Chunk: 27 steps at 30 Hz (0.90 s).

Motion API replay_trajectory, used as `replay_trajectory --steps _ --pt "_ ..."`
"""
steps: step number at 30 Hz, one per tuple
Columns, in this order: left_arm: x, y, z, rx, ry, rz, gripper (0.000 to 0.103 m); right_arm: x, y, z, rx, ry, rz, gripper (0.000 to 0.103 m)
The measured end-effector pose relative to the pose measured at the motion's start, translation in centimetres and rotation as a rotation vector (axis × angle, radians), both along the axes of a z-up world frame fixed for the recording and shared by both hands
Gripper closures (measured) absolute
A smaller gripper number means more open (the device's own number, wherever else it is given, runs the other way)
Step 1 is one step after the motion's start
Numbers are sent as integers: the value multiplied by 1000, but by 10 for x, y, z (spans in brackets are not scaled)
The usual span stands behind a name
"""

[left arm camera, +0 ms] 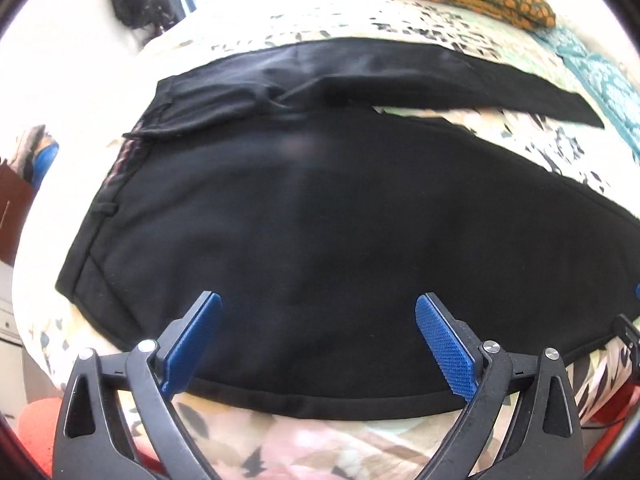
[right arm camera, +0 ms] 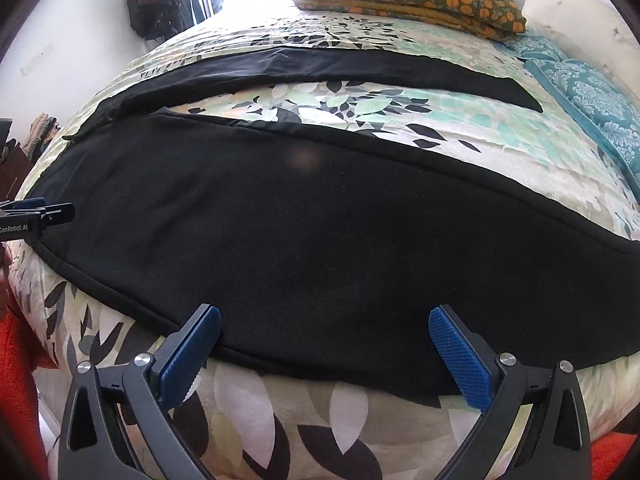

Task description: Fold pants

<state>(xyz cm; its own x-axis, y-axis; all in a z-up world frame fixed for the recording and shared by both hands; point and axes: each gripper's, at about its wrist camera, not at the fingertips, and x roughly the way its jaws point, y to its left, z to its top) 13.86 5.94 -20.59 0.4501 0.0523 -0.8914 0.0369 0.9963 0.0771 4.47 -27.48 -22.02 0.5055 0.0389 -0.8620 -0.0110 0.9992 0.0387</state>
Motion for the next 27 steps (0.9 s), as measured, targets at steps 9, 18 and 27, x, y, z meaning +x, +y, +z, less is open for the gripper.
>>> replay_trajectory --steps 9,18,27 --pt "8 35 -6 -61 57 158 4 -9 -18 -4 17 14 -59 0" --pt "100 1 46 -23 -85 83 4 -4 -21 -14 45 43 -70 0" --pt "205 -53 1 43 -77 51 4 0 -20 -21 43 29 -53 0"
